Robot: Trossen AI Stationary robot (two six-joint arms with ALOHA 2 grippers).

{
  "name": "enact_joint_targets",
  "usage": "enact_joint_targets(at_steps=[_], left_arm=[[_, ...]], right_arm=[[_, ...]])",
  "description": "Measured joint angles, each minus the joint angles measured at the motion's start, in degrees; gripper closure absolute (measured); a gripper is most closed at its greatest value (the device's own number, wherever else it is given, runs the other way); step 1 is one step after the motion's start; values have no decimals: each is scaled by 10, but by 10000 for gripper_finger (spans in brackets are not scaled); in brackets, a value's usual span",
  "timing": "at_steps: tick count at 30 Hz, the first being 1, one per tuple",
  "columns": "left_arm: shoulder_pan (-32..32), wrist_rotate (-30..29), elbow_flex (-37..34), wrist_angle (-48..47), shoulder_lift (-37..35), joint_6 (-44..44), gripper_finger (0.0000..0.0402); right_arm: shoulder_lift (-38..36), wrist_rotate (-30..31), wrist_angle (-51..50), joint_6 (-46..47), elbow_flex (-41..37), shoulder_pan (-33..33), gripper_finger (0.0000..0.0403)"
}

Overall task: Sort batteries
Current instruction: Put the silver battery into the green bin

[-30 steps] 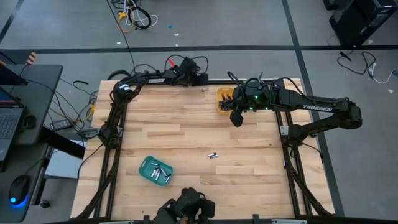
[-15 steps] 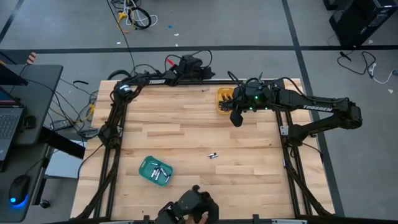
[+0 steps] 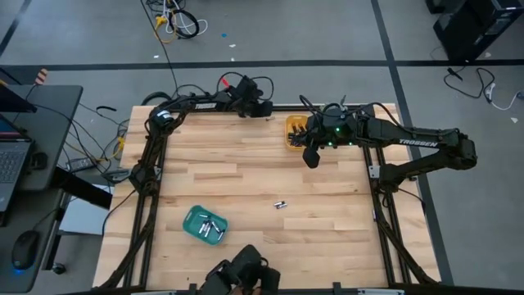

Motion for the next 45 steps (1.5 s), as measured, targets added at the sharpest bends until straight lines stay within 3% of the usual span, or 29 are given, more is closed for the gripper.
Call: enact_joint_targets(at_steps=[6,11,16,25,34,42,45], left_arm=[[-1,-32,0,25,0,29,348],[0,-80,0,-9,0,31,349],[1,-86,0,-12,1,29,349],[19,0,15,-8,21,2,359],[18,-5,17,-22,22,17,398],[18,-8,17,-27,22,-3,401],[21,28,29,-53,23,-28,401]], right_arm=[[0,0,3,0,0,2,398],[0,0,4,0,0,2,401],[0,0,8,0,0,2,402],[0,0,27,0,0,2,402],[0,0,27,0,0,2,402],[0,0,29,0,0,2,402],[0,0,29,0,0,2,401]])
